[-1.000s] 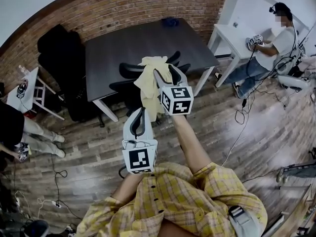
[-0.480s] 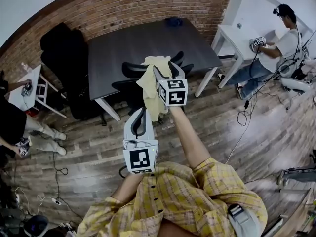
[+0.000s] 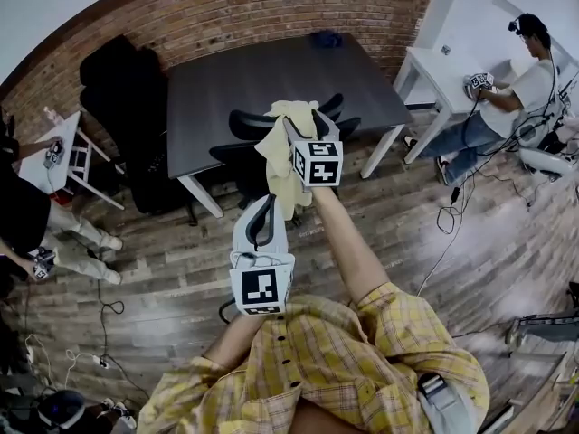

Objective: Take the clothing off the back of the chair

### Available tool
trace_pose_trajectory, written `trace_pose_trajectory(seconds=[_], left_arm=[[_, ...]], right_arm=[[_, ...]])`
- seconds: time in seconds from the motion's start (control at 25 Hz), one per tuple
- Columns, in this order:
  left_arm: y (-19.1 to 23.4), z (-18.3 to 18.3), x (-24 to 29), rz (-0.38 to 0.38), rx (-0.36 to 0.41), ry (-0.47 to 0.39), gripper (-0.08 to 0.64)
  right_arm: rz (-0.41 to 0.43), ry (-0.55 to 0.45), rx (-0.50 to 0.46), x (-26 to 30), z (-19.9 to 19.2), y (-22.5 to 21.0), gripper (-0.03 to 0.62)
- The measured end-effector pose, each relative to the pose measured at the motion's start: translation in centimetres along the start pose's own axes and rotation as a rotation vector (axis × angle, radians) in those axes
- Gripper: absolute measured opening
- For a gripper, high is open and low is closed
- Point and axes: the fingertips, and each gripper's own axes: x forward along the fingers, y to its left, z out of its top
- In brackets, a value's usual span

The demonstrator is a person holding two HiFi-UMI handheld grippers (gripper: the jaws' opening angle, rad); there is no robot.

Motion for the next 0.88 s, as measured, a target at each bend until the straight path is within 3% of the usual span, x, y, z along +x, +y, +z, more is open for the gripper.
trace_pose_trajectory(seconds=[0.32,0.88], left_arm=[[0.28,-0.01,-0.19,-0.002,-0.013,0.004,0.0],[0.2,0.24,-0.57,0.012,-0.016,-0.002,0.0]], right_arm=[[0.022,0.03,0.023,-0.21,0.1,0.08,0.184],[0.03,0.016,0.008,-0.87,0.7,0.34,0.138]])
